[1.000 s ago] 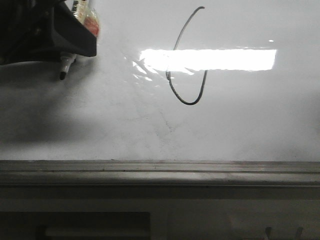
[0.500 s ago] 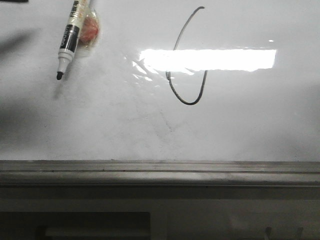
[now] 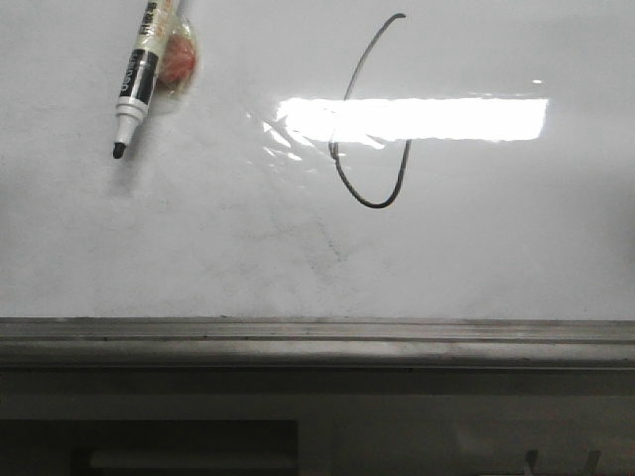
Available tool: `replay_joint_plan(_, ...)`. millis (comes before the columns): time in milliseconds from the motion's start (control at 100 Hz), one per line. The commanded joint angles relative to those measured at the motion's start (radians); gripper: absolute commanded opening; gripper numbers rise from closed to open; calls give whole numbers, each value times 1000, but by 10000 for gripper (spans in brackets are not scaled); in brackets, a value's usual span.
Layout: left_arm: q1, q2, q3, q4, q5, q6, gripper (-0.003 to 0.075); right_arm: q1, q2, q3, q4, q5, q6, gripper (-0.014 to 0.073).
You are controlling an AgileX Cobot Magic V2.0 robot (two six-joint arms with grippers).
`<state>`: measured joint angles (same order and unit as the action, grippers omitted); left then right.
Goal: Write number 6 on whiteboard
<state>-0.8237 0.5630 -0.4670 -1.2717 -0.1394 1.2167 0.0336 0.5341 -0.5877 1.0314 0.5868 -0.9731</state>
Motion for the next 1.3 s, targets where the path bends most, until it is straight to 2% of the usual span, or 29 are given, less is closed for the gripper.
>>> replay_joint_plan(0, 3, -70, 34, 13, -5, 2, -20, -6, -89, 49, 54, -69, -87, -54)
replay_joint_plan(70, 3, -143, 89, 13, -8, 2, -20, -6, -193, 126, 67, -96, -136, -54)
replay_joint_plan(240, 3, -342, 222, 8, -17, 2, -20, -6, -434, 293, 67, -155, -140, -54)
replay_joint_plan(400, 3, -505, 292, -32, -37, 2, -20, -6, -547, 358, 96, -168, -139, -54)
replay_joint_plan(570, 3, -555, 294, -39, -85, 0, -20, -6, -553, 379, 98, -170, -139, -54)
replay_joint_plan(1290, 3, -555, 294, -65, -81, -1, -20, -6, -553, 379, 98, -169, -139, -54)
